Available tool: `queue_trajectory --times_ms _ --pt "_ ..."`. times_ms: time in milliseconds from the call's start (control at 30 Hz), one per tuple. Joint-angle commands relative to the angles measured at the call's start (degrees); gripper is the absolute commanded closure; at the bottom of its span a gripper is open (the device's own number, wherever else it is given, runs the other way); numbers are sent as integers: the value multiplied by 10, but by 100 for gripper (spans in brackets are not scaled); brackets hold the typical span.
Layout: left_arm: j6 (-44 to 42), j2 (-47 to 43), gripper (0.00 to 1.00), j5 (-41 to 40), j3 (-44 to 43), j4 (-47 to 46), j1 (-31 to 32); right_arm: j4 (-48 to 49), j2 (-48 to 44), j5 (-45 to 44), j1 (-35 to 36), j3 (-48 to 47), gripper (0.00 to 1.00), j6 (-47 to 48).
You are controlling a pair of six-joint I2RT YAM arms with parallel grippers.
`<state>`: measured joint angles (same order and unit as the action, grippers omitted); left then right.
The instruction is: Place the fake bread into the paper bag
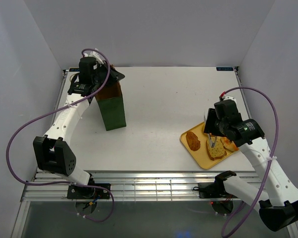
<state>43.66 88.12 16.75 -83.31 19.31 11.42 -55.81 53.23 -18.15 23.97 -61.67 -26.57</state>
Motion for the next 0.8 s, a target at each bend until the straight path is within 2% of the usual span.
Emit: queue_trajectory --times_ms 0,67,167,200,267,333,467,500,533,667,767 --pt "5 -4 80 11 -23 -13 8 -28 -8 -16 -3 -14 42 -2" --pt "5 -5 79 12 -23 -16 11 -28 -7 -14 -3 -7 42 -2" --pt "5 -10 69 19 -17 -21 14 -23 0 -5 -3 2 42 -2" --pt "3 -16 56 20 -12 -21 13 -16 3 2 -3 4 42 -2" --pt "-2 -27 40 18 -5 -21 13 -6 9 9 -2 9 42 0" --pt "-12 -46 31 13 7 -16 14 5 20 15 -3 14 43 3" --pt "-27 -73 26 -1 17 4 14 18 38 22 -2 23 43 7" --pt "-29 -78 19 -1 17 8 14 21 40 22 -2 27 43 8" --pt "-31 -89 8 0 20 13 13 26 45 22 -2 30 43 10" --pt "-38 -126 2 -14 24 37 13 30 63 13 -2 33 43 18" --pt "-40 -157 2 -41 24 65 13 36 71 11 -4 38 44 20"
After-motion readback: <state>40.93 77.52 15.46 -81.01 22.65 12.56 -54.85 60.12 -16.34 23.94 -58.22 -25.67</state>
